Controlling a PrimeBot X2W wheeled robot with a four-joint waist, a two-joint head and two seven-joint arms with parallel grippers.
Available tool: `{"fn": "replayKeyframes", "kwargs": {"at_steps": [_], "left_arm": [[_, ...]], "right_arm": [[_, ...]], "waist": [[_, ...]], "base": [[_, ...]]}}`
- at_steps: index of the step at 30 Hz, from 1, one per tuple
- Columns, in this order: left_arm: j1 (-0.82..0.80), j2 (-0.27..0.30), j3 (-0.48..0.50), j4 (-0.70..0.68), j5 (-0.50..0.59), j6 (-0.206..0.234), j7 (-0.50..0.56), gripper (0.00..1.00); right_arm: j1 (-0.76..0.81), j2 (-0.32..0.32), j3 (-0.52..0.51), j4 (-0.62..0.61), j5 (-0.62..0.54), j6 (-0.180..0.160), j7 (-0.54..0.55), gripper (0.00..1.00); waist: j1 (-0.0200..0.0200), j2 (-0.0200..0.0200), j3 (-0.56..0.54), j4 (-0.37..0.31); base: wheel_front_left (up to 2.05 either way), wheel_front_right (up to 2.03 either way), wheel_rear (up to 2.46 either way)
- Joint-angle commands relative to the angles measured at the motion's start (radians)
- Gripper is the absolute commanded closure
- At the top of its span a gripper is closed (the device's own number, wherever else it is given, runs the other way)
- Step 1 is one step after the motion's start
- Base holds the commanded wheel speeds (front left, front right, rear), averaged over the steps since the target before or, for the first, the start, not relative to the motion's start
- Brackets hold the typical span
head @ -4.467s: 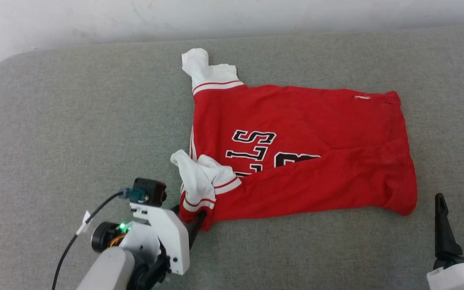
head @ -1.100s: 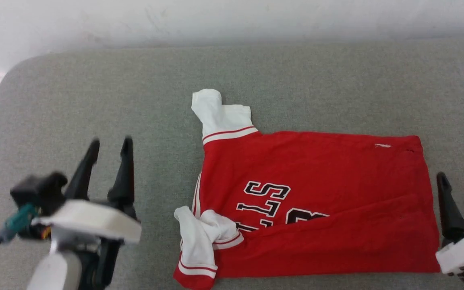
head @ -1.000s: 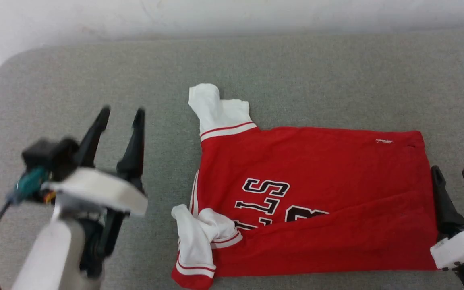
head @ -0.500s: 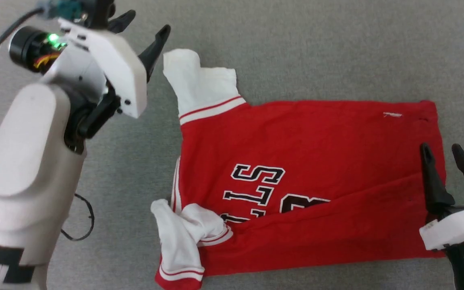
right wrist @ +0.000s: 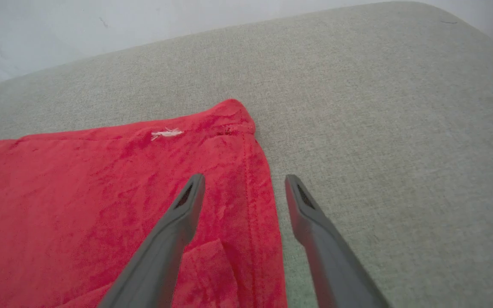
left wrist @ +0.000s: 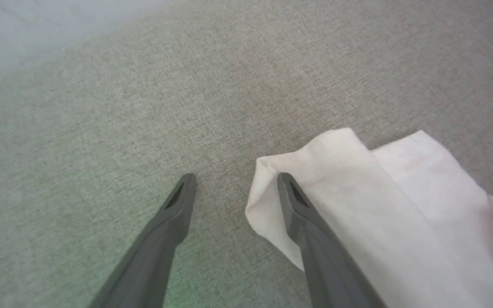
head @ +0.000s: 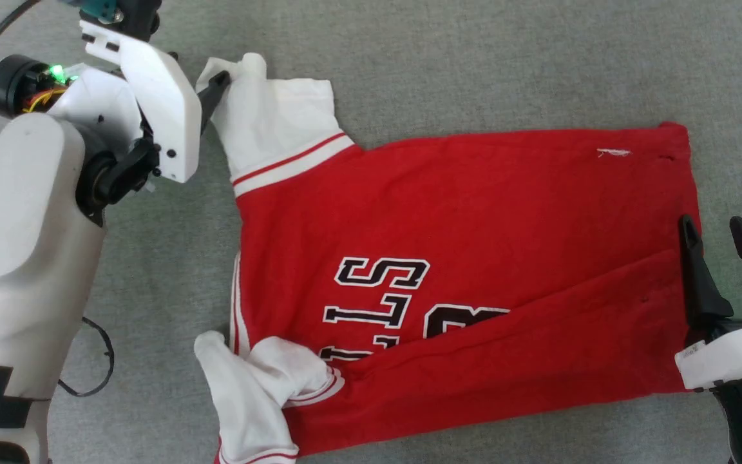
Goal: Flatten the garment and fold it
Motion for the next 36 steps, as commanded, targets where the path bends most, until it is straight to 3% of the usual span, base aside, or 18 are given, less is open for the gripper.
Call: {"fn": "replayKeyframes", "kwargs": {"at_steps": [1,5,6,8,19,29,36], "left_arm": [[-0.015,0.005,0.004,0.01,-0.007,-0.002,0.005,0.0],[-0.001,0.002,-0.008,0.044,-0.047,-0.002,0.084,0.0],[0.003,0.004,-0.014,0.043,-0.053,-0.002,0.101,0.5],[0.011,0.005,-0.018,0.038,-0.07,-0.003,0.119,1.0],[0.044,0.005,-0.027,-0.013,-0.1,-0.005,0.064,1.0],[0.036,-0.005,-0.039,-0.034,-0.104,-0.006,0.041,1.0],[0.028,-0.007,-0.045,-0.035,-0.106,-0.006,0.038,1.0]], "right_arm": [[-0.01,0.0,-0.003,-0.003,0.003,-0.001,-0.004,0.0],[-0.012,0.0,-0.01,-0.009,0.004,-0.001,-0.001,0.0],[-0.013,0.0,-0.012,-0.012,0.003,-0.001,0.002,0.0],[-0.019,0.0,-0.017,-0.02,-0.003,-0.001,0.008,0.0],[-0.188,-0.019,0.008,-0.128,-0.104,-0.001,0.14,0.0],[-0.348,-0.087,-0.034,0.048,-0.107,-0.001,0.492,0.0],[-0.375,-0.095,-0.024,0.116,-0.118,-0.001,0.579,0.0]], "waist": [[-0.0001,0.0,0.02,-0.017],[-0.0001,0.0,0.031,-0.019],[-0.0001,0.0,0.033,-0.018],[-0.0001,0.0,0.035,-0.016],[-0.0001,0.0,0.007,0.019],[-0.0001,0.0,0.018,0.044],[-0.0001,0.0,0.029,0.051]], "base": [[0.0,0.0,0.0],[0.0,0.0,0.0],[0.0,0.0,0.0],[0.0,0.0,0.0],[0.0,0.0,0.0],[0.0,0.0,0.0],[0.0,0.0,0.0]]}}
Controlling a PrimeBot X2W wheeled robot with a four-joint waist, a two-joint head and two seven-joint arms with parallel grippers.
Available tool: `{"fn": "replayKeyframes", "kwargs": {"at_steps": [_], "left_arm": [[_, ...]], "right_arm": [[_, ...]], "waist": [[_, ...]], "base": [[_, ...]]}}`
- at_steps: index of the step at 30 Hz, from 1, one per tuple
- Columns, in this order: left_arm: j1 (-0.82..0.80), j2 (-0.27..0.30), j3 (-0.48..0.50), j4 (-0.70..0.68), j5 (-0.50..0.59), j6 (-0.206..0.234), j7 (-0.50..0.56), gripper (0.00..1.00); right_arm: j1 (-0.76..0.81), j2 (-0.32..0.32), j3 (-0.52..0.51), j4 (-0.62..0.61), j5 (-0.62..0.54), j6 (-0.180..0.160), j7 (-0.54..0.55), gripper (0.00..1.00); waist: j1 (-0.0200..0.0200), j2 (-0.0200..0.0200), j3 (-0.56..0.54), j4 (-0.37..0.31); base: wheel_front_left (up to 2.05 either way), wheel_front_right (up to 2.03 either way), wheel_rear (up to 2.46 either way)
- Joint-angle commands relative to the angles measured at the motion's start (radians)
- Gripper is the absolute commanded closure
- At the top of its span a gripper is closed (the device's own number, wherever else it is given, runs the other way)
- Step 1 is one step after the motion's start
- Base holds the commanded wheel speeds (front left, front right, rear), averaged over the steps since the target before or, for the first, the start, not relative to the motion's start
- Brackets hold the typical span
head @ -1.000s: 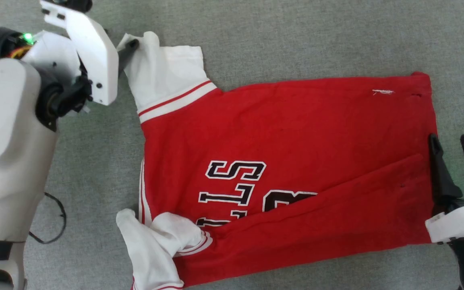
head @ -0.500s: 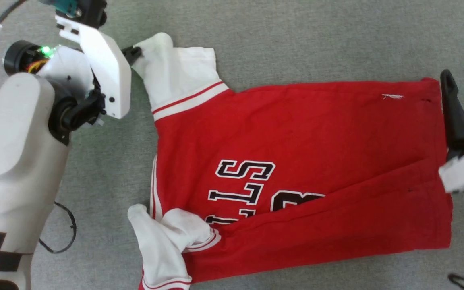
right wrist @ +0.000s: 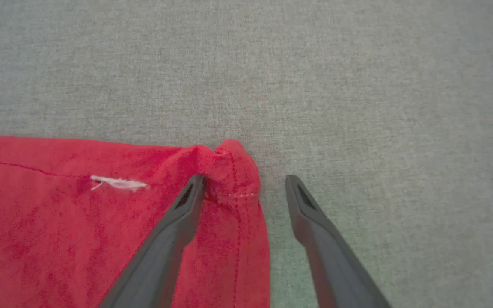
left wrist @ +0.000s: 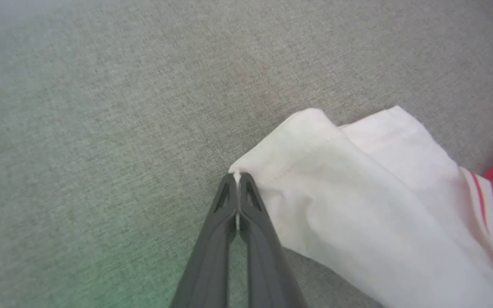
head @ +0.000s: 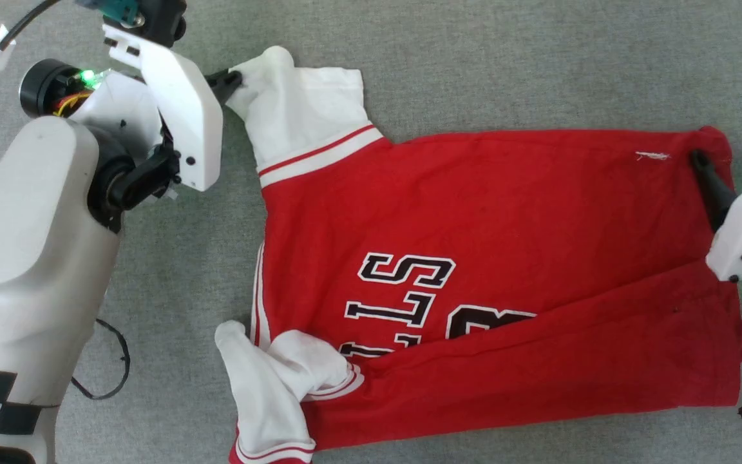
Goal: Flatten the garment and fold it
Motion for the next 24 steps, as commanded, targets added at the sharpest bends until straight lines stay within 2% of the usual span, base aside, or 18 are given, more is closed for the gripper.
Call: {"fn": "replayKeyframes", "kwargs": {"at_steps": [1,3,4,5,6,7,13,18,19,24], "left_arm": [[0.014,-0.001,-0.015,0.016,-0.009,-0.005,0.004,1.0],[0.011,0.0,-0.016,0.016,-0.009,-0.005,0.003,1.0],[0.009,0.0,-0.015,0.015,-0.01,-0.005,0.002,1.0],[0.007,0.002,-0.015,0.014,-0.01,-0.005,0.0,1.0],[0.006,0.002,-0.015,0.013,-0.01,-0.005,-0.004,1.0],[0.005,0.003,-0.014,0.013,-0.012,-0.005,-0.009,1.0],[0.012,0.017,-0.008,-0.009,-0.027,-0.006,-0.082,1.0],[0.033,0.047,-0.011,-0.091,-0.037,-0.007,-0.221,1.0],[0.033,0.047,-0.011,-0.091,-0.037,-0.007,-0.221,1.0],[0.132,0.097,-0.007,-0.218,-0.071,-0.007,-0.379,1.0]], "right_arm": [[-0.016,-0.001,0.007,0.008,0.006,-0.001,0.006,0.0],[-0.017,0.006,0.008,0.017,0.013,-0.001,0.015,0.0],[-0.019,0.008,0.009,0.019,0.018,-0.001,0.019,0.16],[-0.023,0.011,0.008,0.021,0.02,-0.001,0.019,0.53],[-0.026,0.012,0.006,0.023,0.021,-0.001,0.017,0.83],[-0.029,0.011,0.006,0.027,0.02,-0.001,0.016,1.0],[-0.044,0.007,0.011,0.04,0.025,-0.001,-0.016,1.0],[-0.036,-0.002,0.022,0.032,0.044,-0.001,-0.07,1.0],[-0.036,-0.002,0.022,0.032,0.044,-0.001,-0.07,1.0],[0.011,-0.009,0.012,0.023,0.072,-0.001,-0.125,1.0]], "waist": [[0.0,0.0,0.003,0.002],[0.0,0.0,0.007,0.003],[0.0,0.0,0.009,0.003],[0.0,0.0,0.011,0.003],[0.0,0.0,0.013,0.003],[0.0,0.0,0.014,0.004],[0.0,0.0,0.016,0.006],[0.0,0.0,-0.004,0.008],[0.0,0.0,-0.004,0.008],[0.0,0.0,-0.063,0.014]], "base": [[0.0,0.0,0.0],[0.0,0.0,0.0],[0.0,0.0,0.0],[0.0,0.0,0.0],[0.0,0.0,0.0],[0.0,0.0,0.0],[0.0,0.0,0.0],[0.0,0.0,0.0],[0.0,0.0,0.0],[0.0,0.0,0.0]]}}
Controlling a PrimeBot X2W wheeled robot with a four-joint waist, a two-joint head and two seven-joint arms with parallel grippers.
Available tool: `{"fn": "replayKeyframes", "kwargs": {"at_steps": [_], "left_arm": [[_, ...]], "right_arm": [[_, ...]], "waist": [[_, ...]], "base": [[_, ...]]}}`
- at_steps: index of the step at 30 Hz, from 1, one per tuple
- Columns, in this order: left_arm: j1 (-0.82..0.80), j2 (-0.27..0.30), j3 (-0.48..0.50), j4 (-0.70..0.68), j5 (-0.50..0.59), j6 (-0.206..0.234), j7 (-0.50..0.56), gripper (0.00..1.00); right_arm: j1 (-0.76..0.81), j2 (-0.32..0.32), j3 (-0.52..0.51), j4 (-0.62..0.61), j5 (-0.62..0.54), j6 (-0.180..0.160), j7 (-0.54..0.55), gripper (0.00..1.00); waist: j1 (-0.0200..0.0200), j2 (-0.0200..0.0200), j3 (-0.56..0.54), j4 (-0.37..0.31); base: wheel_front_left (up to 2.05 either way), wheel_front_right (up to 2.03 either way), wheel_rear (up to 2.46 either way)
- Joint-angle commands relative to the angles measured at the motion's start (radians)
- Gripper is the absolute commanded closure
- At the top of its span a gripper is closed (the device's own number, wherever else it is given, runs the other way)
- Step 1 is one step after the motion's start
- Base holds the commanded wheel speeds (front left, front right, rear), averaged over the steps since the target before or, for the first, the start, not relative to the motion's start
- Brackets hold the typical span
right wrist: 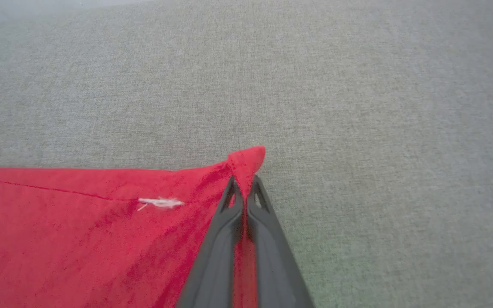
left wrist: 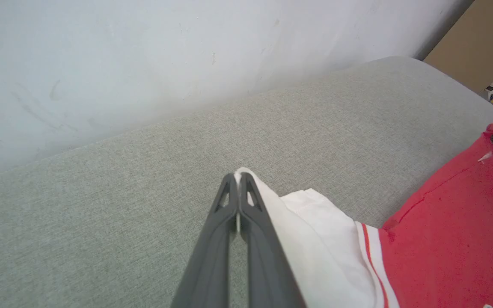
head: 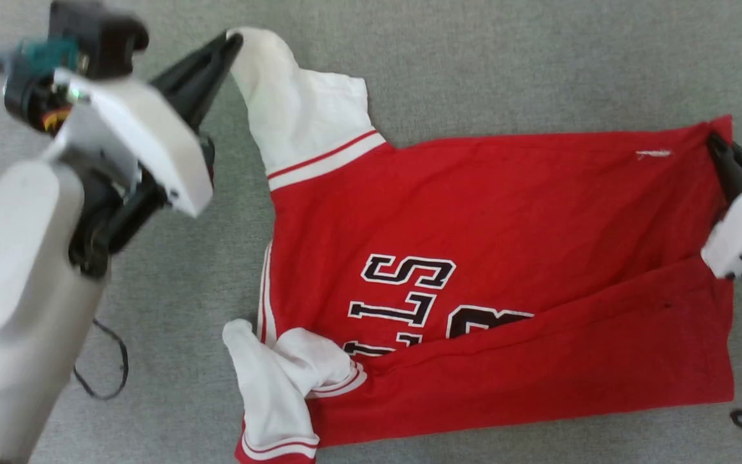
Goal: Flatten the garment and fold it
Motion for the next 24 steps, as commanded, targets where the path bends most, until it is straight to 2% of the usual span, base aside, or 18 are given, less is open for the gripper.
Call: {"fn": "replayKeyframes", "kwargs": {"at_steps": [1,5,11,24], "left_arm": [[0.052,0.014,0.004,-0.035,-0.018,-0.007,-0.033,1.0],[0.156,0.036,0.014,-0.123,-0.05,-0.005,-0.071,1.0],[0.31,0.059,0.047,-0.251,-0.122,0.028,-0.088,1.0],[0.723,0.142,0.158,-0.551,-0.38,0.122,-0.067,1.0]], "right_arm": [[0.027,-0.005,-0.011,-0.008,0.014,-0.001,-0.018,1.0],[0.084,-0.004,-0.039,-0.029,0.036,-0.001,-0.04,1.0],[0.167,0.006,-0.064,-0.064,0.067,-0.001,-0.062,1.0],[0.368,0.044,-0.107,-0.09,0.144,-0.001,-0.099,1.0]], "waist": [[-0.0001,0.0,-0.042,0.009],[-0.0001,0.0,-0.094,0.024],[-0.0001,0.0,-0.164,0.04],[-0.0001,0.0,-0.313,0.063]], "base": [[0.0,0.0,0.0],[0.0,0.0,0.0],[0.0,0.0,0.0],[0.0,0.0,0.0]]}}
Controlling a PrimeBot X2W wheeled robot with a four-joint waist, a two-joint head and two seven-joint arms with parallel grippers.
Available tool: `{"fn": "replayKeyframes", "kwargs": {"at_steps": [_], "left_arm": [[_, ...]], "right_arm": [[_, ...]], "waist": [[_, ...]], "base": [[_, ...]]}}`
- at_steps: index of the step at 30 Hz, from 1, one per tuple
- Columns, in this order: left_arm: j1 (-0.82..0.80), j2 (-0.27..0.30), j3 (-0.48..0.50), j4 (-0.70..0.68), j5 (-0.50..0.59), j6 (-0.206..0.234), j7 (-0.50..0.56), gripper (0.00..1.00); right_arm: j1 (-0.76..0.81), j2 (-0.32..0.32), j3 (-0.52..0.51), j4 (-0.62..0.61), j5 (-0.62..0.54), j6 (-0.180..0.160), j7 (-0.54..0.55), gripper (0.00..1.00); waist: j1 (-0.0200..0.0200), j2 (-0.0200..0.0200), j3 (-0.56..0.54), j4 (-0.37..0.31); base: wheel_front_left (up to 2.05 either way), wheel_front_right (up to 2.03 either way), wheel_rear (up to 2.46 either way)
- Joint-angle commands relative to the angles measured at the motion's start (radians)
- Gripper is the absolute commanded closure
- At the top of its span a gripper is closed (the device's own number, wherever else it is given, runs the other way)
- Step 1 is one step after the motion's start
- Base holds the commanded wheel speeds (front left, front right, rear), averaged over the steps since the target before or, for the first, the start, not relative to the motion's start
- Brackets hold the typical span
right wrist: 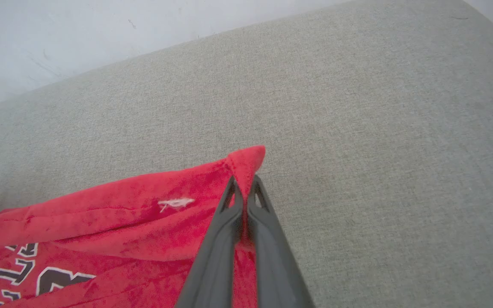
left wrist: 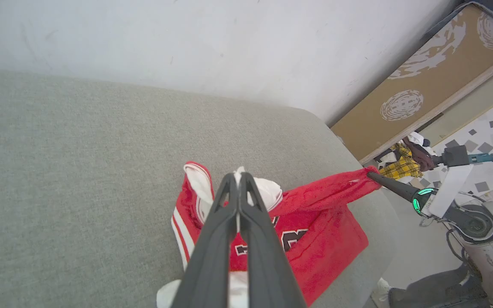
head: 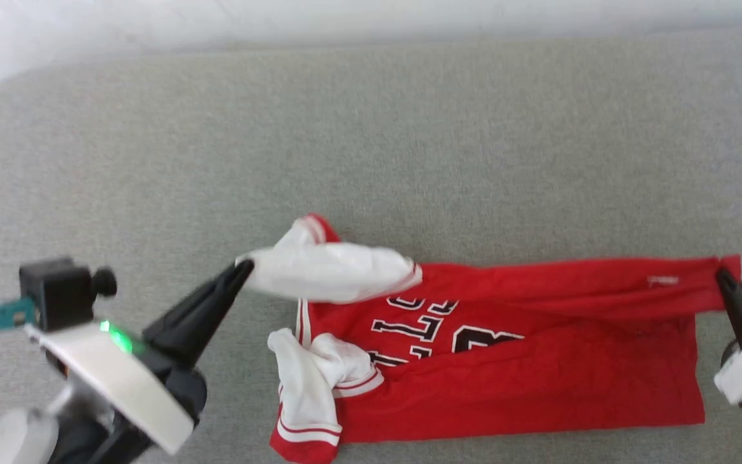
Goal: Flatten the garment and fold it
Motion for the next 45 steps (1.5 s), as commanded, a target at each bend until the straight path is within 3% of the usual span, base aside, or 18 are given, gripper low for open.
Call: {"fn": "replayKeyframes", "kwargs": {"at_steps": [1,10,17,20,26,33,34,35,36,37,38,39,45], "left_arm": [[0.051,0.012,0.02,-0.024,-0.032,0.012,-0.002,1.0],[0.22,0.042,0.058,-0.076,-0.124,0.034,0.001,1.0],[0.274,0.039,0.015,-0.063,-0.131,0.039,0.023,1.0],[0.244,0.011,-0.049,0.004,-0.092,0.043,0.046,1.0],[0.111,-0.097,-0.165,0.215,-0.004,0.048,0.07,1.0],[-0.004,-0.179,-0.208,0.398,0.043,0.03,0.053,1.0],[-0.013,-0.185,-0.208,0.412,0.046,0.026,0.048,0.87],[-0.02,-0.192,-0.206,0.423,0.046,0.025,0.041,0.68],[-0.025,-0.198,-0.205,0.431,0.045,0.022,0.036,0.51],[-0.028,-0.204,-0.202,0.436,0.042,0.02,0.029,0.38],[-0.029,-0.208,-0.197,0.438,0.04,0.019,0.02,0.06],[-0.029,-0.21,-0.192,0.438,0.038,0.018,0.011,0.0],[0.009,-0.213,-0.133,0.372,0.037,0.032,-0.086,0.0]], "right_arm": [[0.028,0.004,-0.006,-0.004,0.013,-0.001,-0.005,1.0],[0.116,0.02,-0.041,-0.001,0.044,-0.001,0.028,1.0],[0.166,0.025,-0.048,0.005,0.032,-0.001,0.062,1.0],[0.16,0.027,-0.031,0.026,0.012,-0.001,0.066,1.0],[0.121,0.02,0.017,0.086,-0.021,-0.001,0.072,1.0],[0.077,0.015,0.044,0.14,-0.036,-0.001,0.072,1.0],[0.072,0.016,0.043,0.149,-0.037,-0.001,0.071,1.0],[0.068,0.017,0.042,0.158,-0.038,-0.001,0.068,0.8],[0.065,0.018,0.039,0.167,-0.041,-0.001,0.066,0.0],[0.061,0.02,0.034,0.176,-0.044,-0.001,0.064,0.0],[0.057,0.022,0.03,0.182,-0.046,-0.001,0.06,0.0],[0.055,0.024,0.027,0.186,-0.046,-0.001,0.057,0.0],[0.074,0.033,0.008,0.134,-0.023,-0.001,0.035,0.0]], "waist": [[0.0003,0.0,-0.043,0.014],[0.0003,0.0,-0.072,0.028],[0.0003,0.0,-0.07,0.044],[0.0003,0.0,-0.068,0.049],[0.0003,0.0,-0.059,0.054],[0.0003,0.0,-0.035,0.046],[0.0003,0.0,-0.032,0.045],[0.0003,0.0,-0.029,0.044],[0.0003,0.0,-0.027,0.043],[0.0003,0.0,-0.026,0.043],[0.0003,0.0,-0.024,0.043],[0.0003,0.0,-0.024,0.043],[0.0003,0.0,-0.032,0.048]], "base": [[0.0,0.0,0.0],[0.0,0.0,0.0],[0.0,0.0,0.0],[0.0,0.0,0.0],[0.0,0.0,0.0],[0.0,0.0,0.0],[0.0,0.0,0.0],[0.0,0.0,0.0],[0.0,0.0,0.0],[0.0,0.0,0.0],[0.0,0.0,0.0],[0.0,0.0,0.0],[0.0,0.0,0.0]]}}
